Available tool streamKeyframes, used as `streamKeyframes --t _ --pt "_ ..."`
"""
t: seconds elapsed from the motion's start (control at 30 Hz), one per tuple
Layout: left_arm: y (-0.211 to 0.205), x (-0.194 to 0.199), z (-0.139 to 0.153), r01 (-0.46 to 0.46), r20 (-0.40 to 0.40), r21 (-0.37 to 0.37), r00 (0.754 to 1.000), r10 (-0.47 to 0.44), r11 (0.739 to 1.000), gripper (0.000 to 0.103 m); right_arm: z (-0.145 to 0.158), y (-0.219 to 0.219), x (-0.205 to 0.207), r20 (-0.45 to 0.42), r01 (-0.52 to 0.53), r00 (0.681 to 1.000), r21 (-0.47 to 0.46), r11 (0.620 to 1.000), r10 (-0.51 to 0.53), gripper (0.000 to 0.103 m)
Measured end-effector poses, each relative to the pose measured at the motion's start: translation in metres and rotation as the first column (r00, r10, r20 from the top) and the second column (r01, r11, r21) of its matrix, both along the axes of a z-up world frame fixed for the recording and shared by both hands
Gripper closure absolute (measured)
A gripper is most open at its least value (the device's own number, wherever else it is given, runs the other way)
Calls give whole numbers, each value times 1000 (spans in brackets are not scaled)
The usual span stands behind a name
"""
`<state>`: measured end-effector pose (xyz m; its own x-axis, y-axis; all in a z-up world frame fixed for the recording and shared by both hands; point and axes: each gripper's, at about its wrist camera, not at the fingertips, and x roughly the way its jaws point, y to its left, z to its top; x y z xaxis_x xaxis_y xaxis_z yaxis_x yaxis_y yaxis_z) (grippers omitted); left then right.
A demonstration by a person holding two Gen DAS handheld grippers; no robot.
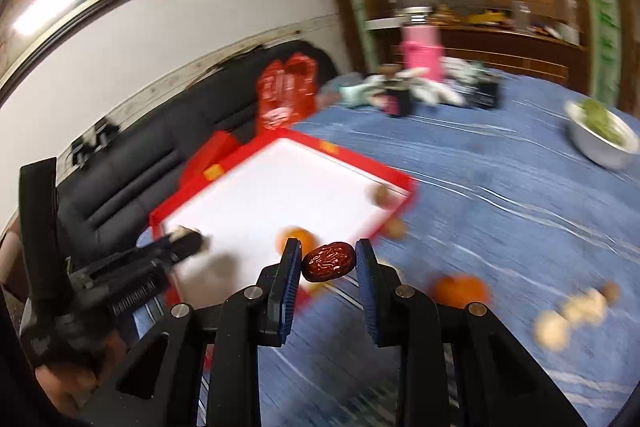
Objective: Organize fruits
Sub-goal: 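Carry the red date and the beige ball over the red box, then open both grippers to drop the date and the ball into the box, withdraw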
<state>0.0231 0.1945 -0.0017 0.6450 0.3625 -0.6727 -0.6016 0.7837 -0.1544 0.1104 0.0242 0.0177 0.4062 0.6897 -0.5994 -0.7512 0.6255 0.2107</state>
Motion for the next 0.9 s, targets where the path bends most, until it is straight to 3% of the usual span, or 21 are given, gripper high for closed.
streamKeyframes --t 0.23,0.73,0.77,0.8,0.83,0.9 --pt "-6 12 -11 88 -52 -14 995 -88 996 77 -14 66 27 -28 11 1000 -41 999 -12 75" --pt "-6 23 -21 85 -135 -4 987 -85 996 77 -43 92 48 -97 11 995 -119 993 -23 74" --pt "-6 24 -23 85 -149 -12 985 -86 996 76 -44 93 48 -105 8 994 -128 992 -21 64" --pt "-6 25 -24 81 -170 -25 982 -84 996 67 -42 91 48 -101 10 995 -134 991 -24 55" --pt "-5 25 -25 81 -176 -34 981 -85 996 49 -39 88 46 -89 12 996 -128 992 -23 41" --pt "-6 22 -22 67 -172 -49 982 -75 997 38 -29 75 43 -71 18 997 -101 995 -25 39"
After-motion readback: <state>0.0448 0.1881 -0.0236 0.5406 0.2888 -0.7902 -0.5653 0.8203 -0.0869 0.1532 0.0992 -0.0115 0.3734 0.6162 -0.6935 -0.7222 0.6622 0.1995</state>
